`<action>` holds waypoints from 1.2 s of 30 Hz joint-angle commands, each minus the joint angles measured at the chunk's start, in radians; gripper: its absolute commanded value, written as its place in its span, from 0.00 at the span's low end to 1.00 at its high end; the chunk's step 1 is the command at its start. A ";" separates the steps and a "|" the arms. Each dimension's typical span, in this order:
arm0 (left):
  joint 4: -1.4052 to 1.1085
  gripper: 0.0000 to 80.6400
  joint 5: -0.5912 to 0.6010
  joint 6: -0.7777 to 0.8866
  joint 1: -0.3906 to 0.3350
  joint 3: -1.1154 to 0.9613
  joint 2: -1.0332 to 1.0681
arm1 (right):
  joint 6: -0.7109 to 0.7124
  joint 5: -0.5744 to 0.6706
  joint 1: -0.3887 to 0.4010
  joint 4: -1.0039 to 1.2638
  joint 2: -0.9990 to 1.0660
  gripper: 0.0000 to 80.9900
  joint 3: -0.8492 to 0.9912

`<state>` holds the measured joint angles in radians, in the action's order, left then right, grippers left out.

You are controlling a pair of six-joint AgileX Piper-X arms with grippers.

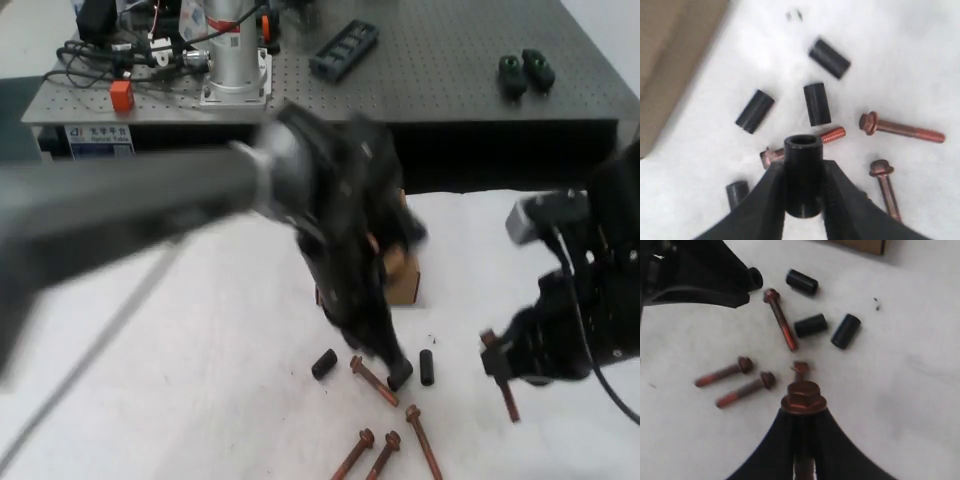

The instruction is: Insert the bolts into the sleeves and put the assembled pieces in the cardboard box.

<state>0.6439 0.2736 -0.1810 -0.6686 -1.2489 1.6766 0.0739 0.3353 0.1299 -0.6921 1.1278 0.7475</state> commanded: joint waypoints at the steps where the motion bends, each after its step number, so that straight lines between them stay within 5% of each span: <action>1: 0.013 0.01 0.033 0.051 -0.003 -0.026 0.027 | -0.104 0.127 0.006 0.140 -0.030 0.07 -0.009; 11: -0.668 0.01 0.212 0.371 -0.019 0.504 -0.398 | -0.563 0.214 0.142 0.825 -0.051 0.07 -0.087; 26: -0.782 0.01 0.281 0.426 -0.019 0.542 -0.464 | -0.595 0.123 0.204 0.907 -0.051 0.07 -0.087; 36: -0.782 0.01 0.169 0.435 -0.019 0.542 -0.464 | -0.574 0.131 0.204 0.872 -0.051 0.07 -0.087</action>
<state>-0.1098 0.4705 0.2440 -0.6872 -0.7049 1.2223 -0.5115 0.4597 0.3289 0.1823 1.0874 0.6583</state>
